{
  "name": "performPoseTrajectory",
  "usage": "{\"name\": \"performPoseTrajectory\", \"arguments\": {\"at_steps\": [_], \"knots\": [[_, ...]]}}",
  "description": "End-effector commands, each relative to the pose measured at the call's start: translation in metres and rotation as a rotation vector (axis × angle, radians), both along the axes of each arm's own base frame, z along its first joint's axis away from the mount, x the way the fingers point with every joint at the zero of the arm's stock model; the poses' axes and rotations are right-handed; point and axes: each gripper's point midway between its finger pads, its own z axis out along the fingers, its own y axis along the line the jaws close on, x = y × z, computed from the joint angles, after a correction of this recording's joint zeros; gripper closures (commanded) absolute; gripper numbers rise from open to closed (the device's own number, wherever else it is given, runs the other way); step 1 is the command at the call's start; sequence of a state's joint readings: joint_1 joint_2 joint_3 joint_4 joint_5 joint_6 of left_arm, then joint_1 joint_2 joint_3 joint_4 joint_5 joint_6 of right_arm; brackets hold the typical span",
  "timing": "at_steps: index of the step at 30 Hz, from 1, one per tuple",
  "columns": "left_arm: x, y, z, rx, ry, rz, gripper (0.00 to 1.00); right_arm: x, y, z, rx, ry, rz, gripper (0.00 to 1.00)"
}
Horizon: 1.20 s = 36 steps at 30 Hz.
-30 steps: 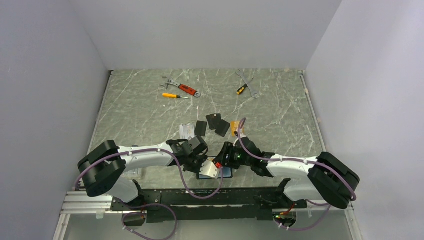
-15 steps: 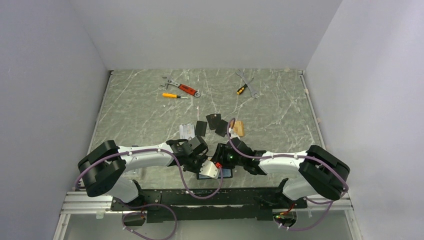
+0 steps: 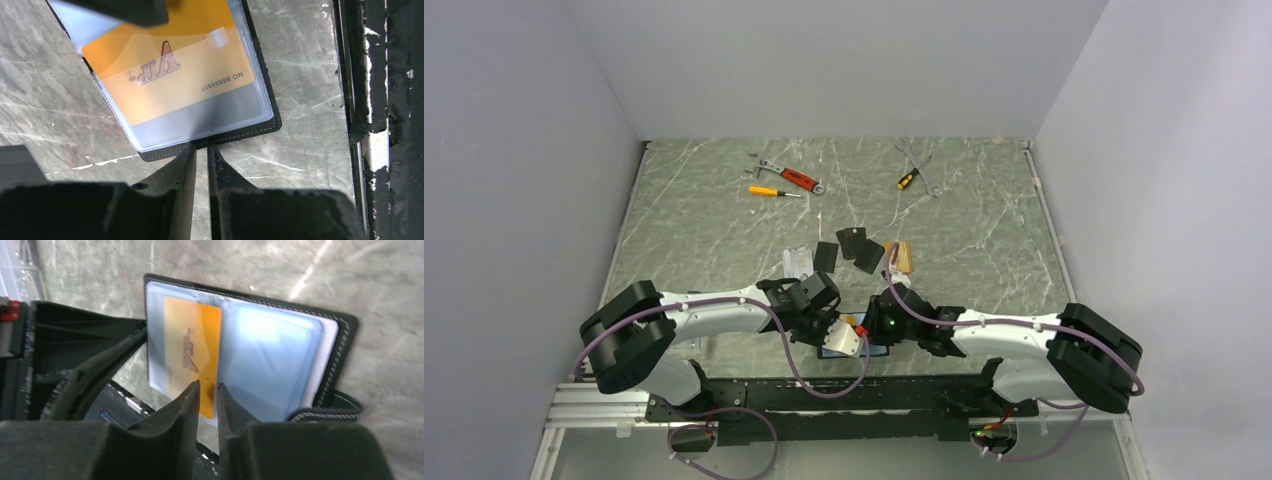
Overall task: Put the credit cards into the card holder
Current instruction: Insert the credit card into the card holder.
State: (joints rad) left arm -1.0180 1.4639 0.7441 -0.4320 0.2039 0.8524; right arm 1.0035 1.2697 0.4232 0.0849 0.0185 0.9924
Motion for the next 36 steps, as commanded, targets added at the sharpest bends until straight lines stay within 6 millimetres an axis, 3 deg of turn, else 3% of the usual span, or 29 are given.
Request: {"name": "performPoseTrajectory", "arguments": {"at_steps": [1,3,11,20,28,36], "knots": [[-0.018,0.020,-0.016,0.082,0.066,-0.014,0.83,-0.010,-0.013,-0.007,-0.018,0.023,-0.013,0.84],[-0.018,0.019,-0.015,0.082,0.066,-0.015,0.83,-0.010,-0.013,-0.009,-0.022,0.026,-0.016,0.90],[-0.018,0.019,-0.016,0.084,0.070,-0.015,0.83,-0.004,-0.006,-0.011,-0.034,0.018,-0.005,0.98],[-0.017,0.016,-0.013,0.077,0.070,-0.014,0.83,0.002,0.014,-0.009,-0.017,0.005,0.035,1.00],[-0.016,0.013,-0.012,0.070,0.067,-0.013,0.83,-0.007,0.031,-0.006,-0.002,0.018,0.103,1.00],[-0.016,0.016,-0.012,0.073,0.062,-0.013,0.83,-0.002,0.004,0.001,-0.012,0.002,0.035,1.00]]}}
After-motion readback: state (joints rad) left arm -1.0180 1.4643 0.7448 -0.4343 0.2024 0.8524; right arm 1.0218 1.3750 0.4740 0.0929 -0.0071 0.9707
